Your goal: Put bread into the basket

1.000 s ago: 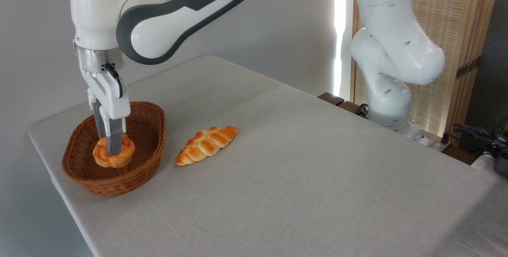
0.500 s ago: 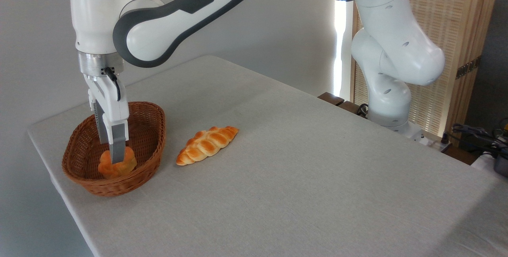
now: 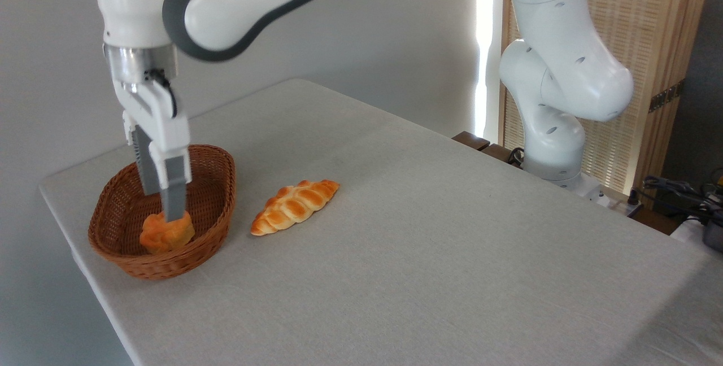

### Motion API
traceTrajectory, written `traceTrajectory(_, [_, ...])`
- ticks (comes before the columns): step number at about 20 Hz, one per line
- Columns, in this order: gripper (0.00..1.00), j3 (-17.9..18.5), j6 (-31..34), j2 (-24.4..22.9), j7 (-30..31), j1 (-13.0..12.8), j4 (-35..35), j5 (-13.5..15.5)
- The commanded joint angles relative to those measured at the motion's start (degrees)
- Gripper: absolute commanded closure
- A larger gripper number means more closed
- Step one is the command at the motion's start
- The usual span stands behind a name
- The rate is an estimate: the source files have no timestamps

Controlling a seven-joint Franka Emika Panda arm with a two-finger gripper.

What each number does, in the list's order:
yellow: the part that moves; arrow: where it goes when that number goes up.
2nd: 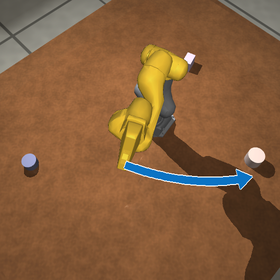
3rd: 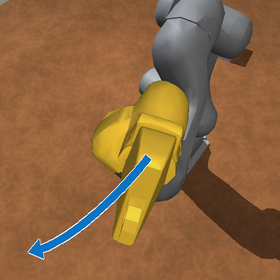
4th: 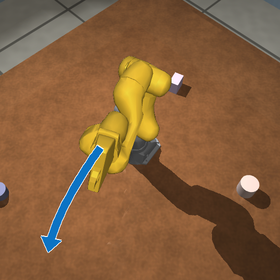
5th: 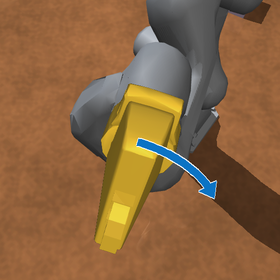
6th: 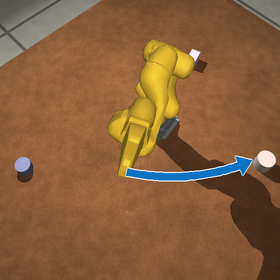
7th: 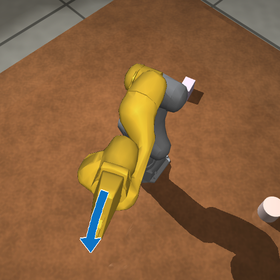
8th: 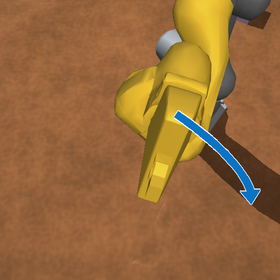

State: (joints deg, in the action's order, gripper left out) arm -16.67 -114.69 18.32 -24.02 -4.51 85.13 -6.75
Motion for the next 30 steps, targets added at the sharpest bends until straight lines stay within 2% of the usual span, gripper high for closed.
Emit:
traceTrajectory(1, [0.00,7.0,9.2,-7.6,-5.6,0.1,0.9,4.9])
traceTrajectory(3, [0.00,12.2,14.2,-10.7,-15.0,-0.1,0.9,8.9])
traceTrajectory(4, [0.00,14.3,16.2,-12.4,-17.4,-0.2,1.2,10.2])
traceTrajectory(6, [0.00,16.7,20.8,-15.3,-18.3,-0.4,1.4,10.4])
traceTrajectory(9, [0.00,19.8,23.8,-16.2,-18.5,-0.4,1.4,10.4])
traceTrajectory(13, [0.00,19.4,25.1,-15.9,-17.6,-0.6,1.5,10.3])
traceTrajectory(18, [0.00,19.4,22.7,-21.0,-17.7,-1.1,9.8,10.0])
traceTrajectory(23, [0.00,19.4,22.9,-21.0,-18.8,-1.1,9.6,7.7])
traceTrajectory(30, [0.00,19.9,23.1,-21.0,-18.8,-0.6,9.4,6.9])
